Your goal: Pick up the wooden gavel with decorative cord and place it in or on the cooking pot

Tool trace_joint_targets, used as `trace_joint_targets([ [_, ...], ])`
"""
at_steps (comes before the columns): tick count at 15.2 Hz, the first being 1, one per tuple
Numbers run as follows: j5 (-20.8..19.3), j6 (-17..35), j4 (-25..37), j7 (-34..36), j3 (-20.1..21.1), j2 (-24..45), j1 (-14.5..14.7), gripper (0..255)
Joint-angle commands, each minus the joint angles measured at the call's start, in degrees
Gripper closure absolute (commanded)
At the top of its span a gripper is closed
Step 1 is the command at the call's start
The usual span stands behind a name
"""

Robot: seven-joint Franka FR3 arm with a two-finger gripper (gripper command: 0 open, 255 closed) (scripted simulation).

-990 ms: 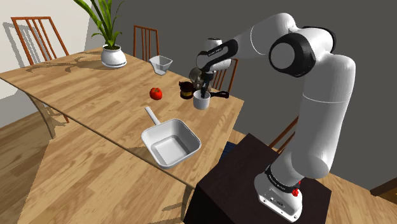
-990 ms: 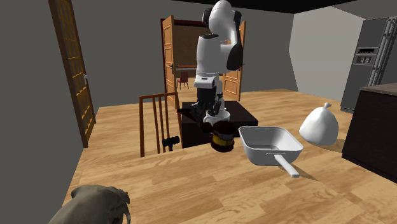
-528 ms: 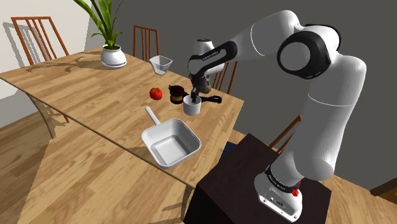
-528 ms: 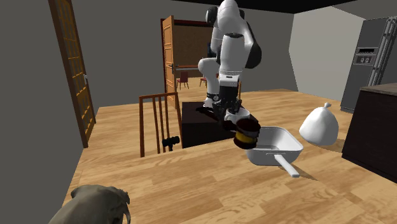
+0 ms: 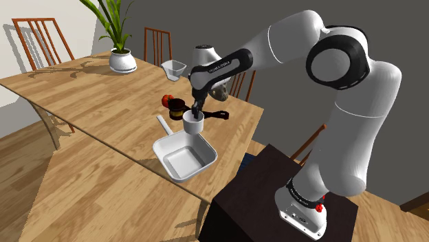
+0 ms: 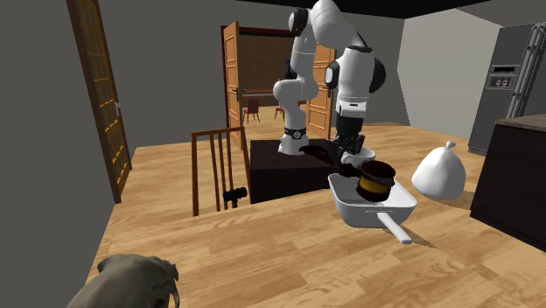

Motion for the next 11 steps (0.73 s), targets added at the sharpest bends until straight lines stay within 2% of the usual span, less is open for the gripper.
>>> trace_joint_targets([
  [1,-0.1,-0.2,0.6,2.7,0.9,0.4,1.7,255],
  [8,-0.4,-1.7,4.3,12.2,4.0,2.6,7.7,255],
  [11,0.0,0.2,3.8,11.9,4.2,4.0,7.6,255],
])
